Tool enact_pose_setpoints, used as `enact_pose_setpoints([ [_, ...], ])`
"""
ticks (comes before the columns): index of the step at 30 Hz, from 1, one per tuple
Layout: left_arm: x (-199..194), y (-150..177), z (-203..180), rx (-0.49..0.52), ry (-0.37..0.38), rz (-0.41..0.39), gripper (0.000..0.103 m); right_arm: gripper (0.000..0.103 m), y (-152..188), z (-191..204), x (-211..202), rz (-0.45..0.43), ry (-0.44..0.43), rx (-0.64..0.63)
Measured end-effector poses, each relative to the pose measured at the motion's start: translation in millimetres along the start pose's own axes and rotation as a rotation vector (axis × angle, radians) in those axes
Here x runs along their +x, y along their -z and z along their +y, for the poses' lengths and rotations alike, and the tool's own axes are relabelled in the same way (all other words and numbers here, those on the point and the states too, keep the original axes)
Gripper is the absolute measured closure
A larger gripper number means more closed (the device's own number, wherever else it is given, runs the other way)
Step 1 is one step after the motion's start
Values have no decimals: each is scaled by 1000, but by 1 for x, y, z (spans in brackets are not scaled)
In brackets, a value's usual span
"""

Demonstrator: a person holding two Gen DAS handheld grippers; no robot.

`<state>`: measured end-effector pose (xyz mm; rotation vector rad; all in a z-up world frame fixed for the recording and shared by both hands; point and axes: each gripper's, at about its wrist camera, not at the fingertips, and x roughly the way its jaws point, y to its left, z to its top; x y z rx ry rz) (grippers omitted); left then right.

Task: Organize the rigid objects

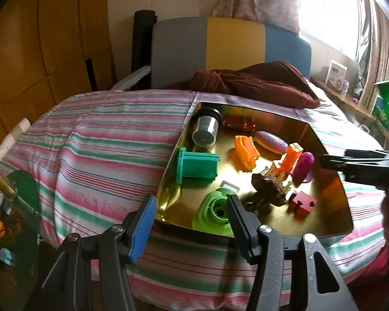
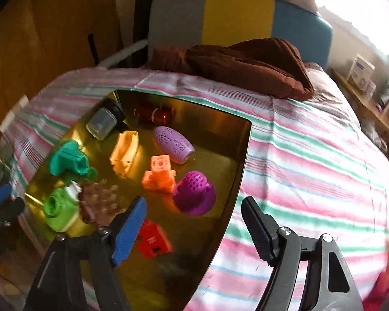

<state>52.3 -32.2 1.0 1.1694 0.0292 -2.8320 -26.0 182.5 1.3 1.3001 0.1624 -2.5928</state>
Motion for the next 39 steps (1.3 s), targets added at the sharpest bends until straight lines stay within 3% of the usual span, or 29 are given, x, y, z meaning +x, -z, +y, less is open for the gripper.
enact_pose_setpoints([
  [7,0,-1,6,-18,-60,29,46,17,11,27,-27,-41,35,45],
  [15,1,-1,14,-17,-119,77,46,10,19,53,-46,-69,8,112],
  [20,-3,-1,18,-10,-179,55,46,5,21,69,-53,-86,87,102],
  [23,-4,-2,21,-17,-171,66,46,0,21,73,-56,-95,124,120],
  [31,-6,-5,20,-14,-146,88,46,0,25,74,-50,-66,225,183],
  [39,-7,-6,19,-17,-120,133,46,0,27,76,-45,-55,220,231],
])
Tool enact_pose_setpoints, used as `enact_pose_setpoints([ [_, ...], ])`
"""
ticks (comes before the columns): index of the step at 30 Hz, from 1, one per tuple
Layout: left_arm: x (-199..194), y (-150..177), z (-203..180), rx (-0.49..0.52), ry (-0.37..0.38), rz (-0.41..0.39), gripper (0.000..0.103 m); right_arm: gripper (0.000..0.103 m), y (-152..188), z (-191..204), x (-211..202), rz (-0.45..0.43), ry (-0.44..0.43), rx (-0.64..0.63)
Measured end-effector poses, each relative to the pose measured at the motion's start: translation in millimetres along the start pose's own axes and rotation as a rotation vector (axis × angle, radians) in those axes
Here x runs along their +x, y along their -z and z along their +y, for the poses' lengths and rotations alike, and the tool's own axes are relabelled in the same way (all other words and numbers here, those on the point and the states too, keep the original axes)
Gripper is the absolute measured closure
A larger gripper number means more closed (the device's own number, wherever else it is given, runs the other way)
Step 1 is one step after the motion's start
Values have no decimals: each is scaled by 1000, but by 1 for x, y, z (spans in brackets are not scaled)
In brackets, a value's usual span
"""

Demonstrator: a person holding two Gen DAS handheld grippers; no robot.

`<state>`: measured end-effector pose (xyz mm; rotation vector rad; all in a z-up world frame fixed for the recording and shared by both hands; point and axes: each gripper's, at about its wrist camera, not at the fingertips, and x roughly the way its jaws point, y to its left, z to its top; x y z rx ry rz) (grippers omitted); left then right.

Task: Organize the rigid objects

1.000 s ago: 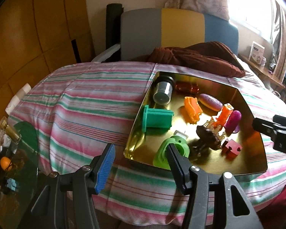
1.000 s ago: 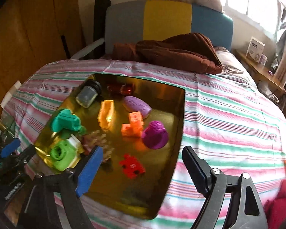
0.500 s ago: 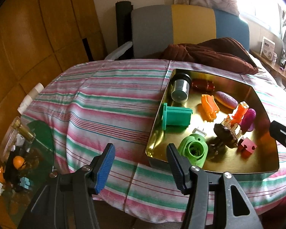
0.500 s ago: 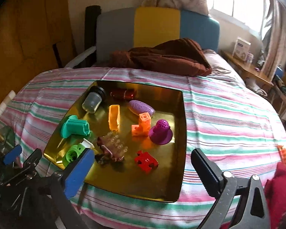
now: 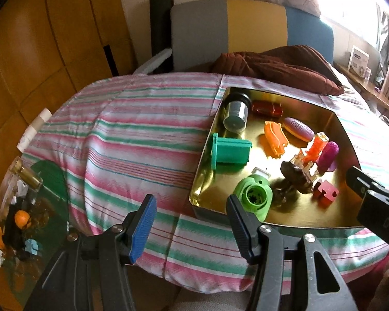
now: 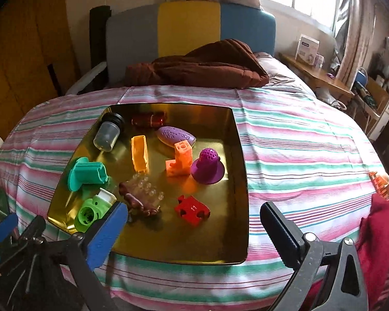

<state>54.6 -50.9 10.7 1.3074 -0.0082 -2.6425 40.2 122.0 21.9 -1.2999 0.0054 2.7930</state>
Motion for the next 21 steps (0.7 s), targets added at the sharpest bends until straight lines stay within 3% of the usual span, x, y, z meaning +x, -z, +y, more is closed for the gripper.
enact_pose_setpoints([
  [9,3,-1,0,-12,23,30,46,0,0,-1,3,6,1,25],
  [18,1,-4,-13,-1,56,20,55,0,1,-9,6,5,9,42],
  [21,-3,-4,-16,-8,44,-19,55,0,1,-12,9,12,6,50],
])
